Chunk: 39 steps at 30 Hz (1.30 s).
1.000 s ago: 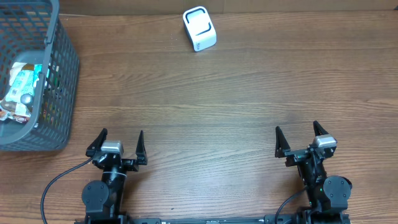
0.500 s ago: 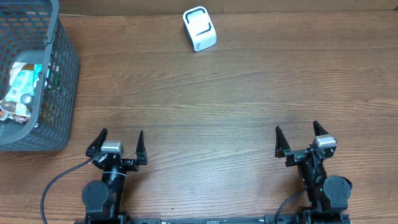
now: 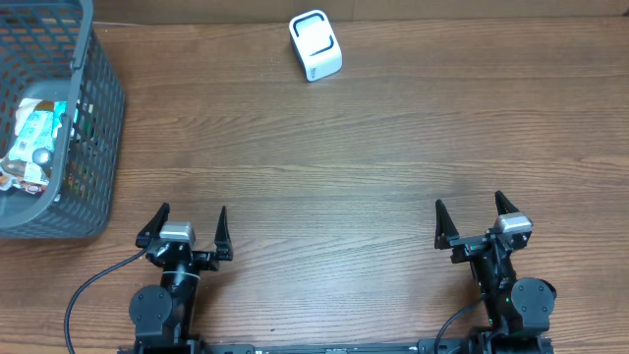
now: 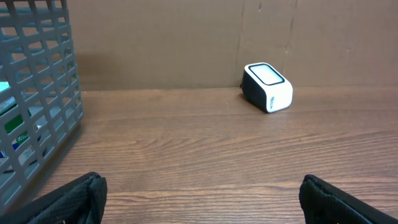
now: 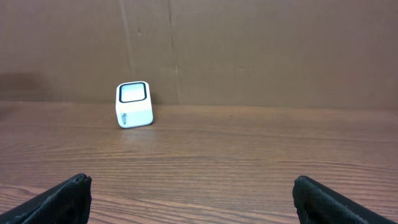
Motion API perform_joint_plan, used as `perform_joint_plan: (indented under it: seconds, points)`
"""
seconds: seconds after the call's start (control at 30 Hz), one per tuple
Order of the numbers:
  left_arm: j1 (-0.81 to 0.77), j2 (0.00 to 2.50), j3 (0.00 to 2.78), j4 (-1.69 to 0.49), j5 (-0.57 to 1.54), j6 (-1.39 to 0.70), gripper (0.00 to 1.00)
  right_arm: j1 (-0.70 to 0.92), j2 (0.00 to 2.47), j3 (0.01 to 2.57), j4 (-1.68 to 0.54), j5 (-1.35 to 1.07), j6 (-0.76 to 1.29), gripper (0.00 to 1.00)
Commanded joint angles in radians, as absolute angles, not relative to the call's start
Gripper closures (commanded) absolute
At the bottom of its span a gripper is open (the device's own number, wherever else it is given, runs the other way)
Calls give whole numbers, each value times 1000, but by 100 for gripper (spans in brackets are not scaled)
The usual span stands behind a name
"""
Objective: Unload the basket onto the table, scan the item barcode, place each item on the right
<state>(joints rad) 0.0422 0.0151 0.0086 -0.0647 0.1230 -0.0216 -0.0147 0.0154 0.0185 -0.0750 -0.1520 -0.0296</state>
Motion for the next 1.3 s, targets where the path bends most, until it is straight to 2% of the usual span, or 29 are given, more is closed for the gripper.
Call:
perform_joint_plan:
  seconds: [0.0, 0.13, 0.27, 0.6, 0.77, 1.0, 1.27]
  points:
    - [53, 4, 5, -67, 117, -3, 0, -20, 3, 8, -70, -147, -35, 0]
    - [52, 4, 5, -58, 151, -4, 0, -20, 3, 8, -70, -147, -35, 0]
    - [52, 4, 5, 28, 289, -7, 0, -20, 3, 8, -70, -147, -35, 0]
    - [52, 4, 5, 548, 367, -257, 0, -20, 3, 8, -70, -147, -35, 0]
    - [52, 4, 29, 701, 386, -319, 1, -20, 3, 8, -70, -147, -35, 0]
    - [52, 4, 170, 670, 390, -322, 1, -20, 3, 8, -70, -147, -35, 0]
    - [52, 11, 409, 348, 390, -310, 0, -20, 3, 8, -70, -147, -35, 0]
